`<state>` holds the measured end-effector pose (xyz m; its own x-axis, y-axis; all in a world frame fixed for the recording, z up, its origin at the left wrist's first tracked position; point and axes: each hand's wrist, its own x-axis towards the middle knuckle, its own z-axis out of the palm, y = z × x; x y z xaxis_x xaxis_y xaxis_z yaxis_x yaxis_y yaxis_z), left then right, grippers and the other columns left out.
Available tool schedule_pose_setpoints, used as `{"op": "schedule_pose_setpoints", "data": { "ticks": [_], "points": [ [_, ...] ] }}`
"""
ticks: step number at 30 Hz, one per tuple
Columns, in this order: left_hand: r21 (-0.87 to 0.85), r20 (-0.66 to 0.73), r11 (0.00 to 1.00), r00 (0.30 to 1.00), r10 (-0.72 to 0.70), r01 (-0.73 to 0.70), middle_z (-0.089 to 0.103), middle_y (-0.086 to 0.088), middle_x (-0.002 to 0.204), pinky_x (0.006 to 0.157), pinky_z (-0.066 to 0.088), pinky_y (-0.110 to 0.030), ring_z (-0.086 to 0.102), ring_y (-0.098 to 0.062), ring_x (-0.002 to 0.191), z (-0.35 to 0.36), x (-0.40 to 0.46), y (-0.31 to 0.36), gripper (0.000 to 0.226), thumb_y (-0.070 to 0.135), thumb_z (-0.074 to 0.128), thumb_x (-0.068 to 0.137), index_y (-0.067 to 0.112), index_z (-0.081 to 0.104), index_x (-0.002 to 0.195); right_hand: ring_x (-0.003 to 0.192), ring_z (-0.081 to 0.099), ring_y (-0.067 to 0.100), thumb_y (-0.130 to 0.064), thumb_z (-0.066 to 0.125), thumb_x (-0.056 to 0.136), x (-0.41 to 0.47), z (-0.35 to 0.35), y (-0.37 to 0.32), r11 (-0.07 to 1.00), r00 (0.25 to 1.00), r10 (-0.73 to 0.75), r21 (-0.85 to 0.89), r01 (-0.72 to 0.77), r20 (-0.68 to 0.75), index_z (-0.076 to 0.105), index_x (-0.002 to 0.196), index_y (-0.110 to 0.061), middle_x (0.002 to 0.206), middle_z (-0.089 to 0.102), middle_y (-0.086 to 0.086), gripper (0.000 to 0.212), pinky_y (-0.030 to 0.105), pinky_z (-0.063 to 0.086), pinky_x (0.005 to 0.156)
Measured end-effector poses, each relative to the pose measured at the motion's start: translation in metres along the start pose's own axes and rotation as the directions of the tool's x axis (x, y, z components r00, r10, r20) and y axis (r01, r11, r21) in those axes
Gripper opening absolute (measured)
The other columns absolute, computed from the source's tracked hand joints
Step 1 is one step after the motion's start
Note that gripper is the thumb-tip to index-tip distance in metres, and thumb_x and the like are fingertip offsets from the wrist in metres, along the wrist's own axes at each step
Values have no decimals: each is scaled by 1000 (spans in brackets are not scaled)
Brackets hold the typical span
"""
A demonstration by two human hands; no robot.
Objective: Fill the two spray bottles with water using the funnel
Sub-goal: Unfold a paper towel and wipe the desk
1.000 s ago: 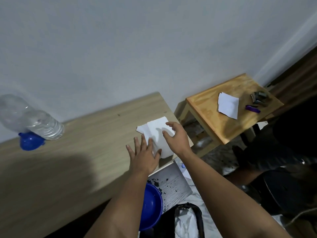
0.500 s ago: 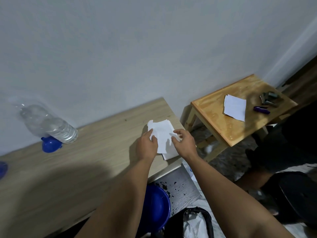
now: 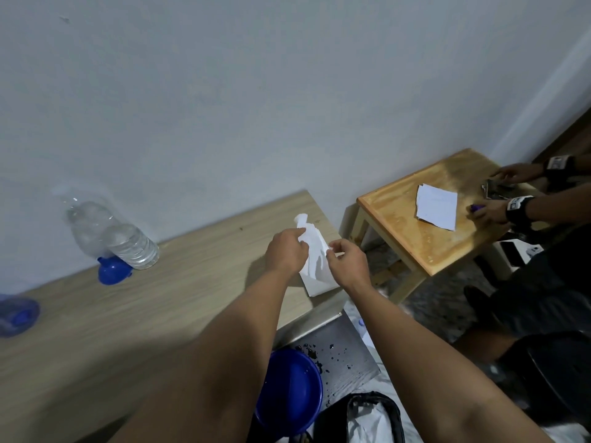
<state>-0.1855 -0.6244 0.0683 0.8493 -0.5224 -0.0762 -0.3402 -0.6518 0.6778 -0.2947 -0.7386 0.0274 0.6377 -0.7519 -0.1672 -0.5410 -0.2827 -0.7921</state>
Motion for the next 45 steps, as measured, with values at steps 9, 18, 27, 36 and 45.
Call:
{"op": "schedule_pose_setpoints", "data": {
  "ticks": [9,18,27,36,45],
  "points": [
    [8,33,996,995,-90,90,60,0,141,101,49,-36,57,-25,126,-6,-6,-3,53,8,46,88,28,63,134,106,67,19,-28,60,99,-18,1,-3,1000,1000,7,22,-7,18,69,125,-19,122,71,-1,28,42,58,97],
    [-20,60,998,997,-55,56,57,-1,143,99,48,-32,55,-23,127,-11,-19,-1,55,4,46,88,27,62,135,70,58,17,-38,78,89,-25,21,-13,999,987,10,45,-17,163,71,82,-15,73,66,-1,24,33,47,70],
    [32,-88,987,984,-153,156,57,0,141,95,50,-38,59,-27,120,-20,-29,-25,62,3,40,87,32,56,140,80,63,30,-20,58,100,-14,27,-9,977,979,199,-83,-195,52,73,82,0,79,66,9,30,30,42,67],
    [44,-152,963,955,-256,265,51,1,147,101,43,-37,53,-27,127,-45,-36,-55,58,6,37,93,32,52,143,125,62,35,-19,51,103,-14,27,-7,926,985,107,-374,-49,137,60,145,-18,139,65,12,43,41,52,100],
    [-145,-123,961,960,-252,234,65,2,131,89,51,-31,62,-23,115,-79,-41,-71,47,10,46,90,33,67,127,122,63,31,-57,55,97,-33,52,-35,904,982,31,-425,51,185,61,141,-22,139,60,8,57,41,53,99]
  ]
}}
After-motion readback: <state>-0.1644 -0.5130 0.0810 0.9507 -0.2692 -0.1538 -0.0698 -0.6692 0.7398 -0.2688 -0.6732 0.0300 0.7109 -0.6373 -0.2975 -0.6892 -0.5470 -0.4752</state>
